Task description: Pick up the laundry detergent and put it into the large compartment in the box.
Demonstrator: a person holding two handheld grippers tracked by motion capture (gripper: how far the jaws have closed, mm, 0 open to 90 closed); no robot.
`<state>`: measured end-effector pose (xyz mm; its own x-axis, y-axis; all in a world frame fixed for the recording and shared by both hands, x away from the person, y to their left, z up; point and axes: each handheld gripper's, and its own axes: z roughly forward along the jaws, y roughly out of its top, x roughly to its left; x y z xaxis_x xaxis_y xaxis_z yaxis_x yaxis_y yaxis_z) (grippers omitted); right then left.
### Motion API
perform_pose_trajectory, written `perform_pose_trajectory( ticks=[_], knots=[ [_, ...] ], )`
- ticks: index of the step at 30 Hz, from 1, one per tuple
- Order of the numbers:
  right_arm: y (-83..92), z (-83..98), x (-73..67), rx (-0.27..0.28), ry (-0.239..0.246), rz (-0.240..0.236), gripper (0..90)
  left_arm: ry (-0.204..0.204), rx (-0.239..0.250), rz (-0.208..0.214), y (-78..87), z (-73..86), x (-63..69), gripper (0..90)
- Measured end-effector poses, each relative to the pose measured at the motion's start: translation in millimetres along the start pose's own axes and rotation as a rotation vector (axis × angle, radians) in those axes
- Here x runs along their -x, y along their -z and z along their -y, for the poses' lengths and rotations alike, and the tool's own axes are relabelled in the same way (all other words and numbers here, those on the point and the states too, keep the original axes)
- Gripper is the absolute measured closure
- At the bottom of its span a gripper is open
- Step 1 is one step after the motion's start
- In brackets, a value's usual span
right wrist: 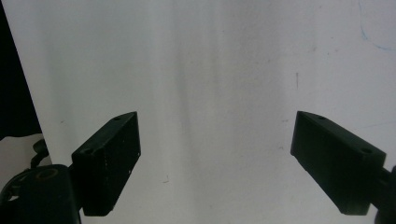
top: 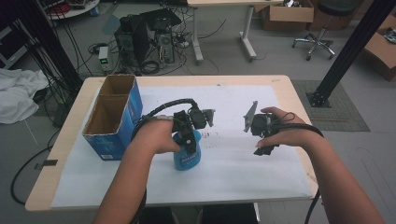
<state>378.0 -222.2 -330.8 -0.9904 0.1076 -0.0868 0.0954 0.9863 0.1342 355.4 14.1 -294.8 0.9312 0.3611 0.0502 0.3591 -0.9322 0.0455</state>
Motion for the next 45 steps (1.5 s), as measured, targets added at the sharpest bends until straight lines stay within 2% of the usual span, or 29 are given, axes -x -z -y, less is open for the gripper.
perform_pose_trajectory(
  ticks=[8, 10, 15, 32, 38, 40, 45],
  knots=[
    [-0.8, 0.7, 0.9, 0.003, -0.001, 0.002, 15.9, 0.018, -0.007, -0.02, -0.1, -1.3, 1.7, 31.2],
    [-1.0, 1.6, 1.2, 0.005, -0.004, 0.001, 16.0, 0.015, -0.009, -0.026, -0.5, -1.8, 2.6, 35.7],
    [-1.9, 3.6, 1.3, 0.005, -0.018, -0.003, 16.0, 0.019, -0.018, -0.024, -0.7, -2.7, 2.1, 36.0],
    [-5.4, 0.5, 2.0, 0.005, -0.011, -0.007, 15.9, 0.066, -0.03, -0.012, -1.0, -4.1, 1.0, 38.5],
    [-4.0, 0.8, 0.0, -0.004, -0.016, -0.007, 16.0, 0.055, -0.034, -0.017, -0.5, -5.1, 1.9, 38.7],
    [-2.7, 1.1, -0.2, -0.004, -0.016, -0.003, 15.9, 0.042, -0.041, -0.024, 0.9, -6.0, 3.8, 38.7],
    [-2.4, 1.7, 0.3, 0.001, -0.011, -0.001, 16.0, 0.036, -0.039, -0.034, 19.5, -4.0, 5.6, 38.6]
  ],
)
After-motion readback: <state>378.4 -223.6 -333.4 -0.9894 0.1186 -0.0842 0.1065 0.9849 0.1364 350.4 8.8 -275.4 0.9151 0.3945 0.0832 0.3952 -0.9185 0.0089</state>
